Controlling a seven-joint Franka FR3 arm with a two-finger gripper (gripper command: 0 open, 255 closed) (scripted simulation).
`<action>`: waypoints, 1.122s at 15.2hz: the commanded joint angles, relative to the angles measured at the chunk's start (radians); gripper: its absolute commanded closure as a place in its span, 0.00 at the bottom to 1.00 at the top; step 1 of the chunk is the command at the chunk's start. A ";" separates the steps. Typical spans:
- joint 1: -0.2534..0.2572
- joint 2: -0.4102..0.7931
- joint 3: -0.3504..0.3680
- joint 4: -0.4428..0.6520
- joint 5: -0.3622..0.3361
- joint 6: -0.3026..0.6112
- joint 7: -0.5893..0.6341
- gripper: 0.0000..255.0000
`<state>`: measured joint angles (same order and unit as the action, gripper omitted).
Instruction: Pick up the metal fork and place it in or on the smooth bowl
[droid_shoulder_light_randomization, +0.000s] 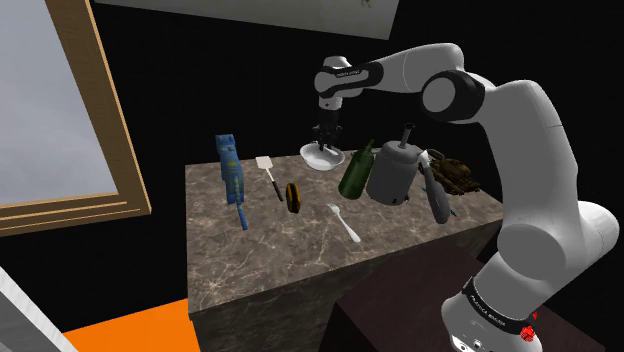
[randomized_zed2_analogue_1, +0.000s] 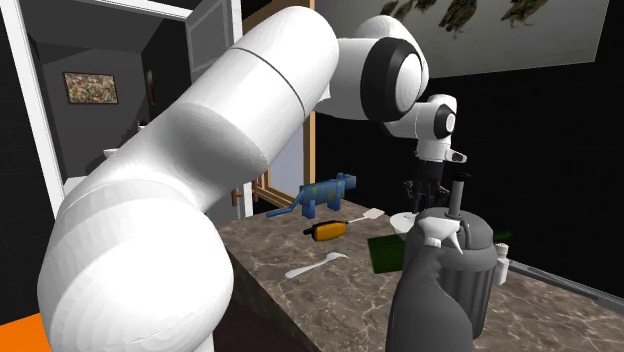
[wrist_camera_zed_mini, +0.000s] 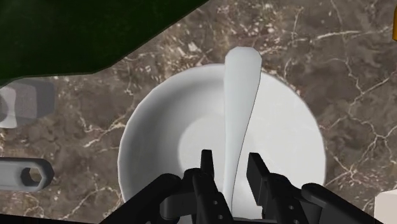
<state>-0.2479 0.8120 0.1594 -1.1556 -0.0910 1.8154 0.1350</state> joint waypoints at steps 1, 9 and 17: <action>0.001 0.009 -0.001 -0.011 -0.001 0.021 0.001 1.00; 0.001 0.013 -0.001 -0.013 -0.002 0.027 0.002 1.00; 0.003 0.009 0.000 0.047 0.000 -0.038 -0.001 0.00</action>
<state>-0.2463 0.8249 0.1586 -1.1277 -0.0918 1.8018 0.1332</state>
